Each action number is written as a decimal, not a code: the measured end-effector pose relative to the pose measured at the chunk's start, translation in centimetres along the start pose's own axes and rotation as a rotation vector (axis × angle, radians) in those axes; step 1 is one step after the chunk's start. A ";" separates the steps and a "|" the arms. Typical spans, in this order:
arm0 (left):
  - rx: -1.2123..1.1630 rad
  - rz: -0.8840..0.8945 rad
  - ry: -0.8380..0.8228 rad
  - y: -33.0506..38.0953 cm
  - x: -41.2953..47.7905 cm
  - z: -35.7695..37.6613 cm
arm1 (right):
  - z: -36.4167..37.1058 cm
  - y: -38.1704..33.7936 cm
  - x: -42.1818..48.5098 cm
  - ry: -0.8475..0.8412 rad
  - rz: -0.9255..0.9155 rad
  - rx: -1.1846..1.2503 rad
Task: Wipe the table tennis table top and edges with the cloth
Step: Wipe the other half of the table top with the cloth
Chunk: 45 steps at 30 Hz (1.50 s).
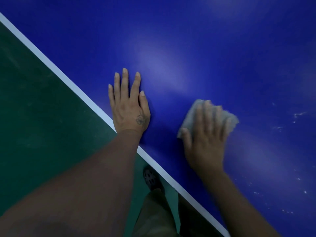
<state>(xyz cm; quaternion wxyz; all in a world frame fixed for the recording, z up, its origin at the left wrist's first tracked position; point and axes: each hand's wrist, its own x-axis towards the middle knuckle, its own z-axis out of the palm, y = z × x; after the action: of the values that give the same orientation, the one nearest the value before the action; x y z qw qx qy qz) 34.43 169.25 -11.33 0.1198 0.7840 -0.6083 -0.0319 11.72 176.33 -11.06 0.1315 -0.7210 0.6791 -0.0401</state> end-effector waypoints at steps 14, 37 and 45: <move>-0.025 -0.004 -0.008 0.7 -0.4 -0.2 | -2.6 11.6 -6.4 -0.027 -0.060 -0.073; -0.011 -0.132 -0.055 11.1 -16.8 -0.1 | -3.6 8.8 -1.7 -0.008 -0.041 -0.063; 0.002 -0.172 -0.043 12.7 -19.4 1.6 | -2.0 13.0 -7.5 -0.047 -0.452 -0.085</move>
<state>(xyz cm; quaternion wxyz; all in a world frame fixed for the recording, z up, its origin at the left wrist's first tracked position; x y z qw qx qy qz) 17.14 184.69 -11.90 0.1028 0.8327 -0.5410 -0.0583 -1.94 182.94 -11.39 0.1044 -0.8605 0.4981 -0.0232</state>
